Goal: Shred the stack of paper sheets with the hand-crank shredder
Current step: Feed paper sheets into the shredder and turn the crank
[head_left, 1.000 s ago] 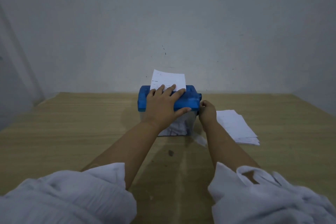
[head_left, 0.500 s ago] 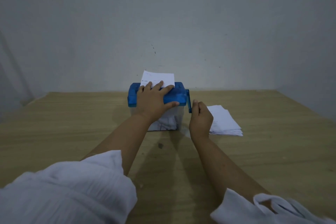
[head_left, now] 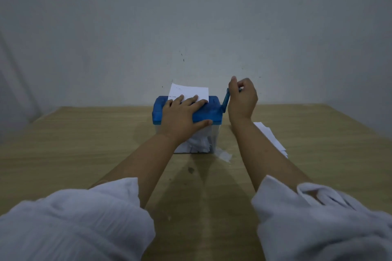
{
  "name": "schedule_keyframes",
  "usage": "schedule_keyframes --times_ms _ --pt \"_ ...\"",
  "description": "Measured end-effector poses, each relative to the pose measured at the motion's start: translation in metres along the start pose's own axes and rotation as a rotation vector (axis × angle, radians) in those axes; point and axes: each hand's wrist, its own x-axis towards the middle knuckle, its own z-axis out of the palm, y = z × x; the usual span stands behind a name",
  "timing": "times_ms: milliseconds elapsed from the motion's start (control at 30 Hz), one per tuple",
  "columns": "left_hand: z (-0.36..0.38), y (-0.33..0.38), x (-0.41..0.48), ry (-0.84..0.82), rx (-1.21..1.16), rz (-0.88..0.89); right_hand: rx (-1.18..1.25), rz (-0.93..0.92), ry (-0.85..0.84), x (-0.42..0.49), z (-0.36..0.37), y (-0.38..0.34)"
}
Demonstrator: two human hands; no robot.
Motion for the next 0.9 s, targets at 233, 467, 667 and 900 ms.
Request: schedule_keyframes --times_ms 233,467,667,900 --pt "0.002 0.001 -0.004 0.018 0.006 0.009 -0.401 0.003 -0.266 0.04 0.015 0.018" --pt "0.005 -0.002 -0.003 0.055 0.005 0.026 -0.585 0.164 -0.54 0.056 0.025 0.036" --pt "0.007 -0.003 -0.003 0.058 0.013 0.017 -0.582 0.164 -0.581 0.058 0.027 0.04" --pt "0.002 0.001 -0.004 0.023 -0.008 0.001 -0.637 0.181 -0.617 0.06 0.026 0.036"
